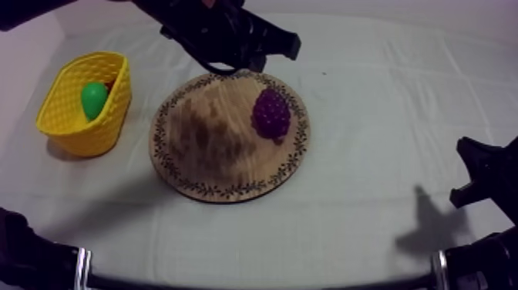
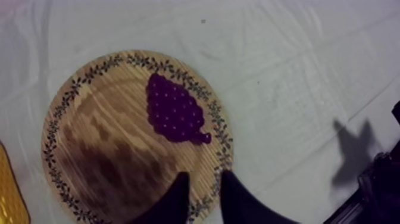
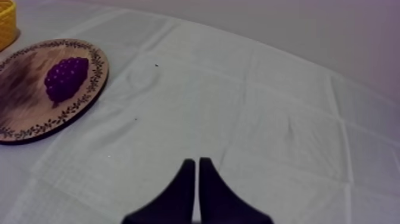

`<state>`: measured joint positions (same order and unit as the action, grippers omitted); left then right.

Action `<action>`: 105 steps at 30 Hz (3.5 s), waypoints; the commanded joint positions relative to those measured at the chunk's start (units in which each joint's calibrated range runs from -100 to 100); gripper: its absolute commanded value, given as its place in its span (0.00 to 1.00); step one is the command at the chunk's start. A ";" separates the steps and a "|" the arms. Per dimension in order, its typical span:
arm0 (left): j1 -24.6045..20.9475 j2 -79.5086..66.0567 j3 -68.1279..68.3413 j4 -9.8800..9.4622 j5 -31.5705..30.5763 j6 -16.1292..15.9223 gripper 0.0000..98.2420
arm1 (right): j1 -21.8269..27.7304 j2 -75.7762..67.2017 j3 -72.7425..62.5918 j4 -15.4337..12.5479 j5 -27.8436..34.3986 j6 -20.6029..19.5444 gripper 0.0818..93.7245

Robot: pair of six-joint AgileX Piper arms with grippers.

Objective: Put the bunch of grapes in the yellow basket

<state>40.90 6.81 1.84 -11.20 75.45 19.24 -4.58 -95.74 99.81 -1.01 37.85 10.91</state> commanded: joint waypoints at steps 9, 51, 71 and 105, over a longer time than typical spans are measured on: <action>-0.25 -0.32 1.53 0.99 2.01 0.98 0.93 | -0.02 -0.01 -0.03 0.01 -0.03 0.00 0.00; -4.49 35.49 -21.31 5.16 7.59 9.92 0.98 | -0.02 -0.01 -0.03 0.01 -0.03 0.05 0.00; -6.01 48.69 -35.93 7.06 16.87 8.69 0.97 | -0.02 -0.01 -0.03 0.01 -0.03 0.05 0.00; -6.93 22.71 -16.21 4.66 17.05 -0.50 0.42 | -0.02 -0.01 -0.03 0.01 -0.03 0.03 0.00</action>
<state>34.15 38.71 -20.69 -6.32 92.61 19.83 -4.58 -95.74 99.81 -1.01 37.85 10.98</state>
